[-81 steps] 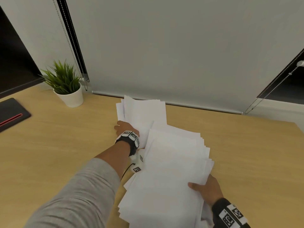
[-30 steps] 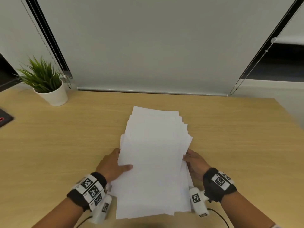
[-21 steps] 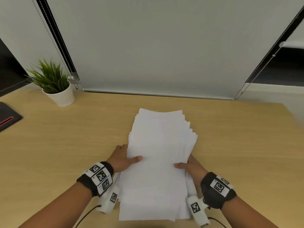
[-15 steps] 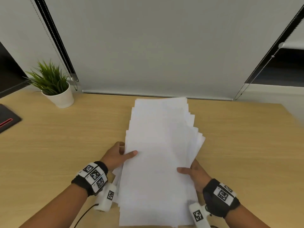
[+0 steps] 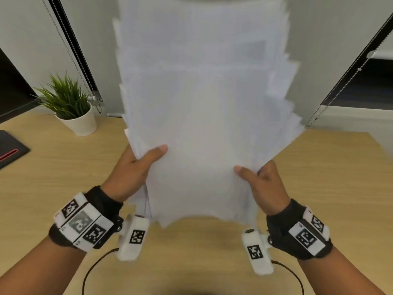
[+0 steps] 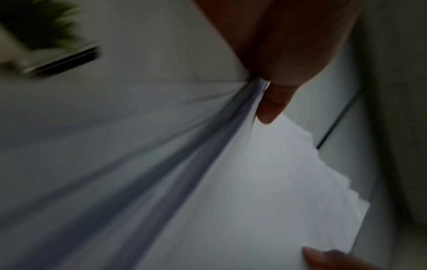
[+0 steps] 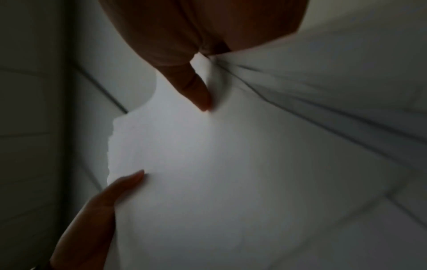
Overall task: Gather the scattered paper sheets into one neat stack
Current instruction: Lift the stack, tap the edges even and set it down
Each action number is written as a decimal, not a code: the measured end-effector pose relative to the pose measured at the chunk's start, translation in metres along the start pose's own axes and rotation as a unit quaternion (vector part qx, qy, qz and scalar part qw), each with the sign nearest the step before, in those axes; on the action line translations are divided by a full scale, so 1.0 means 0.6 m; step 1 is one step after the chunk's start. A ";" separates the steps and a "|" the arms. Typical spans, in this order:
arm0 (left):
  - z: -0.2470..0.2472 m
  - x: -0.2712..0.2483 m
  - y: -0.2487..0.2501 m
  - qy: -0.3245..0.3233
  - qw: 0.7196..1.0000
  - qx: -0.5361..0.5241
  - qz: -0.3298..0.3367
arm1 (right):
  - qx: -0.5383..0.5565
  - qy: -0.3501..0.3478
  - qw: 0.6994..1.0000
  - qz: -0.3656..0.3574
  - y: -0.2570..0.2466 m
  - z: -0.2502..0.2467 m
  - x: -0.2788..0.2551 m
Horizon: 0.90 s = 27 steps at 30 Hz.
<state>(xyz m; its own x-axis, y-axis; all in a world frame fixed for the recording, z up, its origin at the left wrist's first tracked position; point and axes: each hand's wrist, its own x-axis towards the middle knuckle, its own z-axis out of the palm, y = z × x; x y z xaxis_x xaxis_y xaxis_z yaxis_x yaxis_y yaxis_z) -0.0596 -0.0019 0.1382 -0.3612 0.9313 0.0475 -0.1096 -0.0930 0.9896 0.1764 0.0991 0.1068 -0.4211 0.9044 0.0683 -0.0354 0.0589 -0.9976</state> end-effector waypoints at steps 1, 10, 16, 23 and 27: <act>0.004 -0.006 0.018 0.006 0.999 -0.002 0.048 | 0.007 0.006 0.999 -0.034 -0.019 0.009 -0.003; -0.004 -0.047 -0.070 0.029 0.994 -0.004 0.109 | 0.007 0.083 0.995 -0.049 0.079 0.061 -0.026; -0.044 -0.059 -0.094 0.028 0.994 0.016 0.107 | 0.010 0.066 0.997 -0.031 0.107 0.029 -0.024; -0.067 -0.058 -0.105 0.034 0.987 -0.116 0.109 | 0.058 0.013 0.995 -0.083 0.090 0.034 -0.030; -0.054 -0.063 -0.083 0.001 0.976 -0.163 0.143 | 0.061 0.019 0.992 -0.105 0.077 0.039 -0.033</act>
<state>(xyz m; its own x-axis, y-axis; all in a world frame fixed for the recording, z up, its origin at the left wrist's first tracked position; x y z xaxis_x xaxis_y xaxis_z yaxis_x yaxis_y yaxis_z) -0.0704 -0.0441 0.0828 -0.4214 0.8506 0.3144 -0.2934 -0.4559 0.8403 0.1621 0.0742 0.0595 -0.3576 0.8935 0.2717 -0.2295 0.1980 -0.9530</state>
